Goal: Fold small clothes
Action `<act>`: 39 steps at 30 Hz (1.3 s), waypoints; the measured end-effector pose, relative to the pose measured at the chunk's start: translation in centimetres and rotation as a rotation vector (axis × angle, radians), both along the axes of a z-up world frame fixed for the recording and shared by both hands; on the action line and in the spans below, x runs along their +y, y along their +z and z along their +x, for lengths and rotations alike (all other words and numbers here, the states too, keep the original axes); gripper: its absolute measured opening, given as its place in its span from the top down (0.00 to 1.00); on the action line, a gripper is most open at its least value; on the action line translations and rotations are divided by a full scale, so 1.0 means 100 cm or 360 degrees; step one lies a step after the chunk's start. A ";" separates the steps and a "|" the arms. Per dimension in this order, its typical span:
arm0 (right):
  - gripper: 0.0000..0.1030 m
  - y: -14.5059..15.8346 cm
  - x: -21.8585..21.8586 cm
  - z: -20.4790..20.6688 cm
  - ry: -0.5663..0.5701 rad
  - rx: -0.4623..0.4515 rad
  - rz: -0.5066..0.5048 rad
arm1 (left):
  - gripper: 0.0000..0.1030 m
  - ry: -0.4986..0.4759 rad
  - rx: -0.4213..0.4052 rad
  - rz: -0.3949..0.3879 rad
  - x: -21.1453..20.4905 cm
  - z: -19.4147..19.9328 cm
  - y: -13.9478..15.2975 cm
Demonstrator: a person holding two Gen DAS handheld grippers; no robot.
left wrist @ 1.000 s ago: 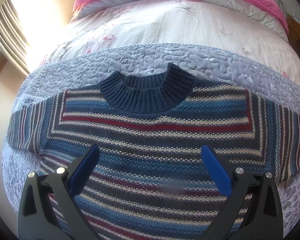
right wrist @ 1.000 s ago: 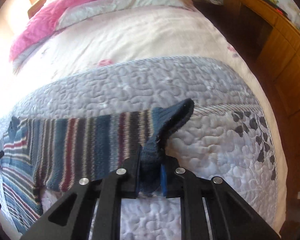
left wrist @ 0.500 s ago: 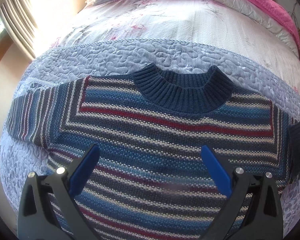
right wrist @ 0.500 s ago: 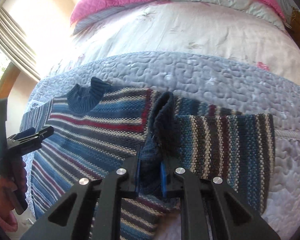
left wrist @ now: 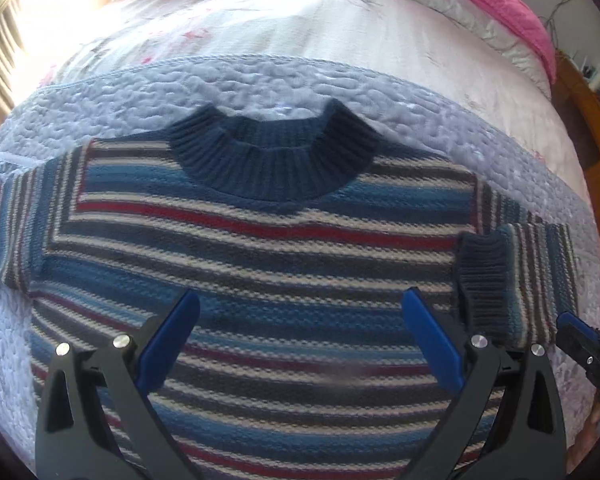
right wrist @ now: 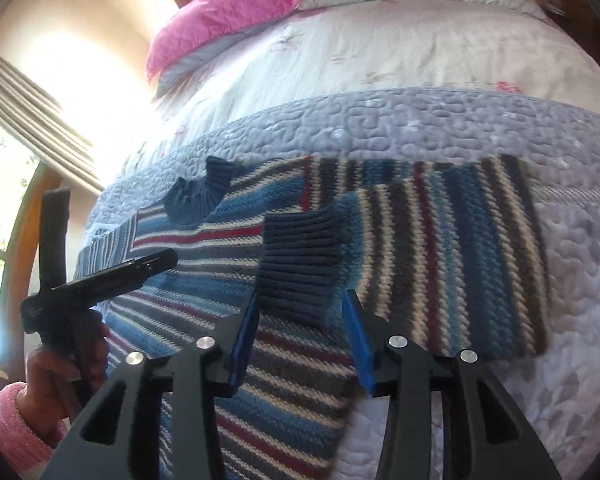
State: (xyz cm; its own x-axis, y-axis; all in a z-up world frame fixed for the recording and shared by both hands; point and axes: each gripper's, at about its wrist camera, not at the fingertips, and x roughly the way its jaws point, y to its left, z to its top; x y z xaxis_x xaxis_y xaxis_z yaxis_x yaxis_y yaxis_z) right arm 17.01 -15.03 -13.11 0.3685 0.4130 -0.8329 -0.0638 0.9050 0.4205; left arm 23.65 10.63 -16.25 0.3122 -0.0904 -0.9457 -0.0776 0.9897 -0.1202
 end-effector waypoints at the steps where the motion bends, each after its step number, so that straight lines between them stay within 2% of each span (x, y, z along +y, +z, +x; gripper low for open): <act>1: 0.57 0.000 -0.010 -0.008 -0.0036 0.0001 -0.0054 | 0.03 -0.0053 0.0030 -0.0050 -0.016 0.002 -0.004; 4: 0.57 -0.002 -0.036 -0.028 -0.0097 0.0023 -0.0201 | 0.03 -0.0143 0.0115 -0.0101 -0.057 0.007 -0.021; 8: 0.57 -0.012 -0.061 -0.047 -0.0171 0.0076 -0.0180 | 0.03 -0.0133 0.0229 -0.0160 -0.092 0.013 -0.050; 11: 0.57 -0.017 -0.070 -0.059 -0.0202 0.0086 -0.0178 | 0.03 -0.0106 0.0216 -0.0052 -0.108 0.015 -0.058; 14: 0.57 -0.019 -0.076 -0.067 -0.0229 0.0081 -0.0176 | 0.06 -0.0074 0.0172 -0.0095 -0.113 0.016 -0.055; 15: 0.57 -0.020 -0.077 -0.069 -0.0240 0.0083 -0.0169 | 0.18 -0.0074 0.0158 -0.0104 -0.114 0.015 -0.053; 16: 0.57 -0.021 -0.079 -0.070 -0.0252 0.0086 -0.0156 | 0.36 -0.0085 0.0149 -0.0086 -0.116 0.014 -0.050; 17: 0.57 -0.022 -0.080 -0.069 -0.0265 0.0091 -0.0139 | 0.39 -0.0106 0.0140 -0.0069 -0.119 0.013 -0.047; 18: 0.57 -0.023 -0.081 -0.069 -0.0276 0.0095 -0.0127 | 0.49 -0.0124 0.0133 -0.0074 -0.121 0.013 -0.045; 19: 0.57 -0.023 -0.081 -0.068 -0.0283 0.0095 -0.0121 | 0.63 -0.0139 0.0132 -0.0090 -0.122 0.012 -0.044; 20: 0.57 -0.023 -0.079 -0.067 -0.0286 0.0092 -0.0122 | 0.69 -0.0139 0.0132 -0.0084 -0.122 0.012 -0.042; 22: 0.57 -0.019 -0.076 -0.066 -0.0283 0.0079 -0.0131 | 0.87 -0.0098 0.0119 -0.0120 -0.113 0.011 -0.037; 24: 0.55 -0.016 -0.074 -0.066 -0.0279 0.0065 -0.0130 | 1.00 -0.0030 0.0080 -0.0193 -0.094 0.009 -0.027; 28: 0.54 -0.010 -0.067 -0.063 -0.0271 0.0041 -0.0127 | 1.00 0.0086 -0.0084 -0.0191 -0.047 0.001 0.003; 30: 0.54 -0.010 -0.063 -0.060 -0.0265 0.0036 -0.0117 | 1.00 0.0108 -0.0099 -0.0248 -0.022 0.005 0.009; 32: 0.54 -0.010 -0.057 -0.057 -0.0264 0.0031 -0.0105 | 0.90 0.0082 -0.0038 -0.0270 -0.015 0.012 0.005; 34: 0.54 -0.011 -0.052 -0.055 -0.0266 0.0034 -0.0090 | 0.58 0.0045 0.0007 -0.0269 -0.018 0.009 0.000; 37: 0.54 -0.013 -0.046 -0.057 -0.0253 0.0048 -0.0075 | 0.45 -0.0039 0.0034 -0.0276 -0.050 0.007 -0.013; 39: 0.54 -0.012 -0.046 -0.060 -0.0241 0.0048 -0.0109 | 0.41 -0.0094 0.0090 -0.0294 -0.071 0.005 -0.028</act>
State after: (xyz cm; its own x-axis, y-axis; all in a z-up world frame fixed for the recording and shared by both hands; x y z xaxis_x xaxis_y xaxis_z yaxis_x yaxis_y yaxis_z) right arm 10.96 -19.59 -14.33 0.3964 0.2967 -0.8688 0.0871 0.9299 0.3574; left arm 24.12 3.52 -19.02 0.2480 -0.2805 -0.9273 -0.0318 0.9543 -0.2971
